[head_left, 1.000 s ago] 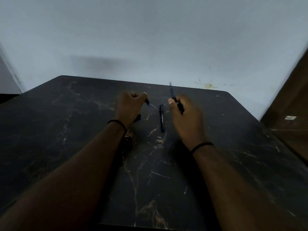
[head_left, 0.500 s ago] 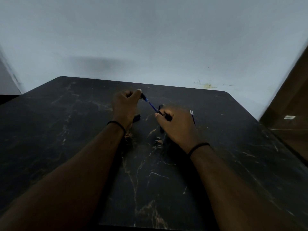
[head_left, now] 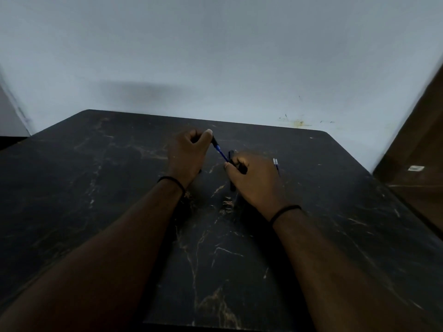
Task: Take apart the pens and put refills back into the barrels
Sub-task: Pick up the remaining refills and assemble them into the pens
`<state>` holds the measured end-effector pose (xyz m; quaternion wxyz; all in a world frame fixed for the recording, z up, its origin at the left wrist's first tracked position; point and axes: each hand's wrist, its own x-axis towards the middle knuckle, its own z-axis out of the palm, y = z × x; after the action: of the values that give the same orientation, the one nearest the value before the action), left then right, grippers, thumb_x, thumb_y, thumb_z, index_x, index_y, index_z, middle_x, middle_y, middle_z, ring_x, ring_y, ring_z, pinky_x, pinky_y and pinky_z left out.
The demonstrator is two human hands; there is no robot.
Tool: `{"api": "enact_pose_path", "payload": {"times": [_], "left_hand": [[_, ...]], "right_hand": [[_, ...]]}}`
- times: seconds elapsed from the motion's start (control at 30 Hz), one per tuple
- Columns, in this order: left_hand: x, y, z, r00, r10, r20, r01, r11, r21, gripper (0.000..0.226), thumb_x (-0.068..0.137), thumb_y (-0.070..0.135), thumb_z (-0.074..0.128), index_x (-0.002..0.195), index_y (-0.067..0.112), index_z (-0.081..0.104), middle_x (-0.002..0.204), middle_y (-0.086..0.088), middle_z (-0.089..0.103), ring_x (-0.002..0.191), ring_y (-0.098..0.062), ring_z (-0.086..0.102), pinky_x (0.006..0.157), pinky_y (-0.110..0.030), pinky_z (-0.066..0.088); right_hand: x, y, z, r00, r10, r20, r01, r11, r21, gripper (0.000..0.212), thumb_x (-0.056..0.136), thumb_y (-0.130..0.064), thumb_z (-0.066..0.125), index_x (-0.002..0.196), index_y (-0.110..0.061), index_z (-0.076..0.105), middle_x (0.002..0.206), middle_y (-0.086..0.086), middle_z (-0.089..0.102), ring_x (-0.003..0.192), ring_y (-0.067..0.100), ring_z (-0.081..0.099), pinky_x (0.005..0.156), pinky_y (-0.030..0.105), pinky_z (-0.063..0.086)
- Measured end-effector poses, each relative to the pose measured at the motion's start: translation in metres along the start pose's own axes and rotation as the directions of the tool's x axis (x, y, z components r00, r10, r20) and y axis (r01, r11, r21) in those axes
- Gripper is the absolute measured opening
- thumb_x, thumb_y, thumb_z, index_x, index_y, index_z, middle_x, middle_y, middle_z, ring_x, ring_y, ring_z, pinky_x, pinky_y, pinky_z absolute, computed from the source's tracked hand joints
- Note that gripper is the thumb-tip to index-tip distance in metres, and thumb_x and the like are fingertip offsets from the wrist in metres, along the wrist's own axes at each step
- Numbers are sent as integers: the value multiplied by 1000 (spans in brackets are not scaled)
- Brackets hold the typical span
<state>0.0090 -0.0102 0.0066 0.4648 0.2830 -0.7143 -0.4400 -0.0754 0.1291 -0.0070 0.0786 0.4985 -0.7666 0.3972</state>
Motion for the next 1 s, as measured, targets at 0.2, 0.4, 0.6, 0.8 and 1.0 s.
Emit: {"api": "enact_pose_path", "payload": {"times": [0.2, 0.4, 0.6, 0.8, 1.0], "left_hand": [[-2, 1, 1, 1000, 6, -1, -6, 1000, -9, 36, 96, 32, 59, 65, 16, 52, 51, 3, 38, 43, -9, 32, 53, -28, 33], [-4, -3, 10, 1000, 17, 21, -17, 1000, 3, 42, 94, 35, 61, 56, 24, 47, 47, 9, 39, 47, -12, 36, 53, -31, 36], [-8, -2, 17, 994, -1, 113, 7, 998, -56, 38, 89, 40, 66, 67, 9, 61, 42, 12, 34, 43, -5, 28, 51, -26, 29], [-15, 10, 13, 984, -30, 174, 63, 981, -185, 36, 88, 30, 72, 55, 19, 66, 47, 4, 42, 41, -7, 32, 41, -17, 30], [-19, 16, 11, 972, -88, 218, 138, 964, -229, 33, 91, 22, 69, 60, 13, 59, 35, 15, 40, 32, -1, 32, 37, -9, 27]], "right_hand": [[0, 5, 1, 999, 31, -6, -31, 1000, 5, 21, 94, -36, 60, 76, -26, 62, 66, -8, 57, 62, 5, 53, 55, 23, 35], [3, 10, 8, 997, 68, -31, -71, 994, -81, 22, 93, -44, 58, 85, -26, 66, 70, -10, 57, 64, 5, 53, 56, 26, 41], [5, 13, 12, 990, 49, -130, -53, 998, -26, 21, 92, -43, 60, 88, -25, 69, 74, -7, 66, 66, 5, 57, 62, 28, 49], [7, 17, 13, 984, 68, -168, -56, 996, 75, 16, 88, -40, 66, 98, -28, 67, 74, -12, 60, 69, 5, 57, 63, 28, 48], [4, 14, 9, 971, 116, -208, -92, 988, 120, 23, 83, -35, 75, 81, -31, 52, 71, -11, 58, 65, 1, 54, 57, 25, 43]]}}
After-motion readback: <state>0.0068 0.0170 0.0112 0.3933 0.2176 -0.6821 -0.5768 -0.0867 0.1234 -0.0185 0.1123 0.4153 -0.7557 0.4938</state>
